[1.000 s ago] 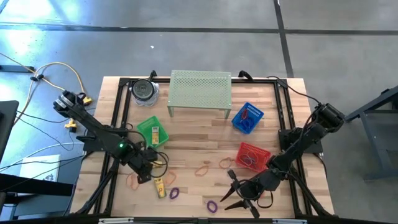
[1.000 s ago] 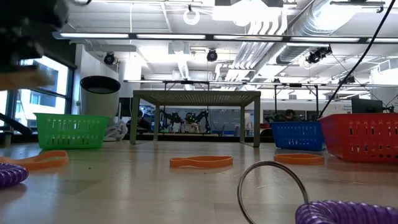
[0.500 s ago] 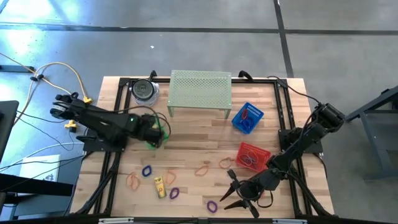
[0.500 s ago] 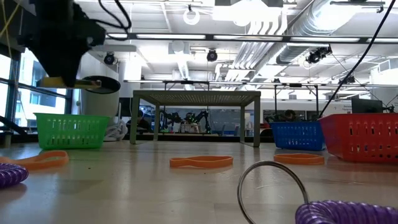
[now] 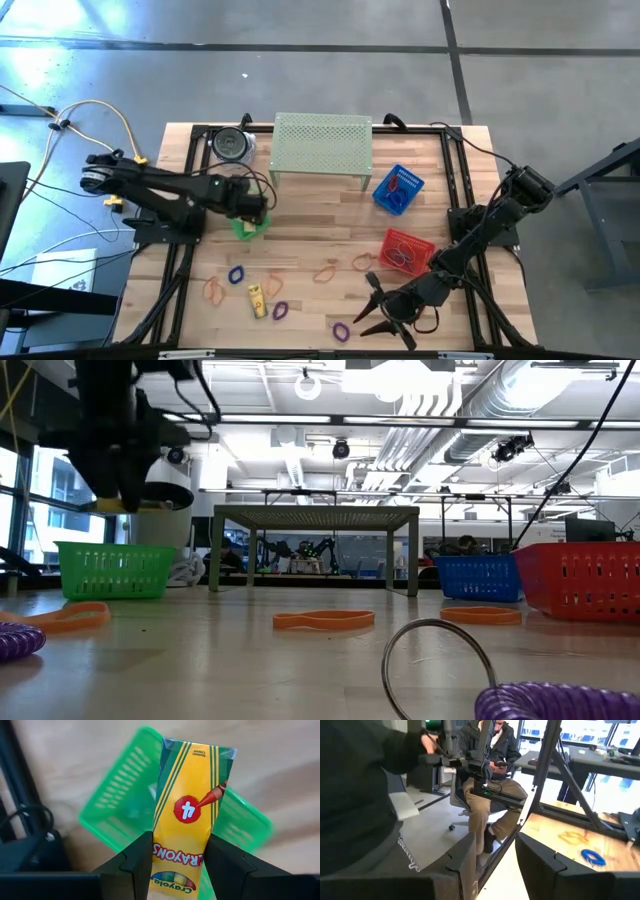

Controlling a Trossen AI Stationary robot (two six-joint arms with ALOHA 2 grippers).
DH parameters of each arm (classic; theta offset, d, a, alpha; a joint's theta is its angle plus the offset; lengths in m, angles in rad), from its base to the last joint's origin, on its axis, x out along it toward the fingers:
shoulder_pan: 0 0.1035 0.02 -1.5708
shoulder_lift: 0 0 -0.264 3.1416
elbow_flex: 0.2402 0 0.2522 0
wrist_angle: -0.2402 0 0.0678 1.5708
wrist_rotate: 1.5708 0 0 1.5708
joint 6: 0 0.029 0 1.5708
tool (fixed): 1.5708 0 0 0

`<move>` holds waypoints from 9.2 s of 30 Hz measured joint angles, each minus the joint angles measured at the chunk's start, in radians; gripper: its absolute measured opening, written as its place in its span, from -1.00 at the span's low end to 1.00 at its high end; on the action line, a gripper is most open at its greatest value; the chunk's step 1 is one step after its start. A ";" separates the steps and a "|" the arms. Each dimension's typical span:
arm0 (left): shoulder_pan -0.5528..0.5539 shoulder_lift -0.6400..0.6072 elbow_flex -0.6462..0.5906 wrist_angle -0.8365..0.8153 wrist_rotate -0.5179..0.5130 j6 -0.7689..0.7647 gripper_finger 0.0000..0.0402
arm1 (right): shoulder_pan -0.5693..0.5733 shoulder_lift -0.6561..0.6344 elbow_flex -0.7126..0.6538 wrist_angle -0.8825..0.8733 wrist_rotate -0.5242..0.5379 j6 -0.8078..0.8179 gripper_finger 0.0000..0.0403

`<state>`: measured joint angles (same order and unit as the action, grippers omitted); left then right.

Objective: Pick & Place Office Desk Supplies
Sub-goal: Put the box of crayon into the green basket, then put the blue spring keychain into the blue basket

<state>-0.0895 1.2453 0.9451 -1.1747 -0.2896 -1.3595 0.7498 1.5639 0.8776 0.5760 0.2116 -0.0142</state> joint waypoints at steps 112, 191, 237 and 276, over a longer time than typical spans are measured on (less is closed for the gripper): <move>-0.674 0.212 0.032 0.190 0.206 -0.503 0.27 | -0.084 -0.055 0.000 -0.292 -0.031 -0.031 -0.37; -0.646 0.323 -0.199 0.444 0.210 -0.537 -0.75 | -0.164 -0.043 0.000 -0.311 -0.038 -0.158 -0.37; -0.543 0.455 0.156 1.109 -0.894 0.830 -0.96 | -0.380 -0.043 -0.001 -0.342 0.163 0.402 -0.36; -0.528 0.455 0.156 1.120 -0.864 0.836 -0.96 | -0.456 0.098 0.000 -0.143 -0.059 0.401 -0.65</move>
<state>-0.6174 1.7008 1.1015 -0.0551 -1.1534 -0.5232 0.2941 1.6615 0.8776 0.4328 0.1528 0.3870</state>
